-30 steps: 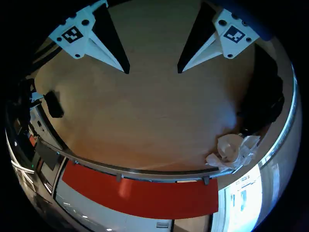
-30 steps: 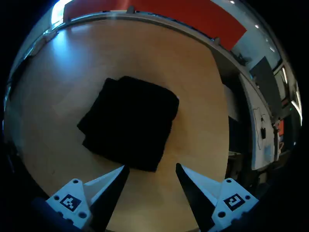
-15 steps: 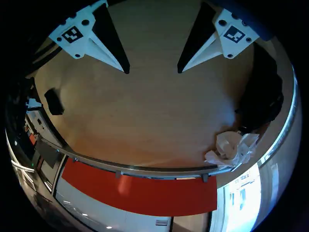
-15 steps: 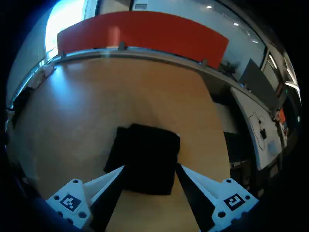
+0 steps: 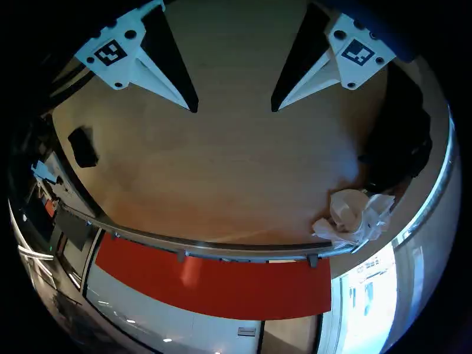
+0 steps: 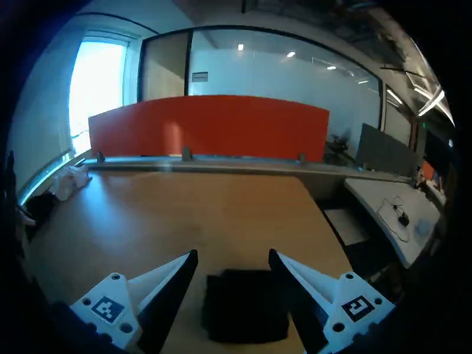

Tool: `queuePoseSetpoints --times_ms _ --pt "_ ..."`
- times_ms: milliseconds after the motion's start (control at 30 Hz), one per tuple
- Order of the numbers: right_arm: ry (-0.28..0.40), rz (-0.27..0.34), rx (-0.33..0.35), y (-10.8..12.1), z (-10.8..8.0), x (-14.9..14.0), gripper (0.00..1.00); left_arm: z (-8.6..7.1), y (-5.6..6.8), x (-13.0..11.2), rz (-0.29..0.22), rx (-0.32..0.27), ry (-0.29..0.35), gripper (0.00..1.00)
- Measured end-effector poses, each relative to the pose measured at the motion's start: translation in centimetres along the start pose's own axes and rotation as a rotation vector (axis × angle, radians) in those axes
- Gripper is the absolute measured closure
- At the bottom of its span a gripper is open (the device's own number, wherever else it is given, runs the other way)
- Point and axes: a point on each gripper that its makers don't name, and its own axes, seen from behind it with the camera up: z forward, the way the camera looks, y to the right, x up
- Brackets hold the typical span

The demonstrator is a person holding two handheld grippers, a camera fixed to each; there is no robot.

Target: Fold towel

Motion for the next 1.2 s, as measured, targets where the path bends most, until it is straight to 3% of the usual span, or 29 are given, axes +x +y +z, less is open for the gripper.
queuePoseSetpoints --times_ms 167,500,800,1200 --pt "0.084 0.008 0.0 -1.3 -0.1 2.6 0.07 0.0 -0.3 1.8 -0.01 0.016 0.062 0.09" --pt "0.214 0.007 0.015 -4.7 -0.4 7.5 0.07 -1.3 -1.3 8.3 -0.009 0.064 0.282 0.09" --pt "0.315 -0.005 0.0 -7.4 -0.8 11.7 0.07 -2.4 -2.0 12.3 -0.012 0.102 0.431 0.09" --pt "0.382 -0.042 -0.016 -11.5 -0.7 14.5 0.07 -5.0 -2.4 17.3 0.038 0.133 0.617 0.09"
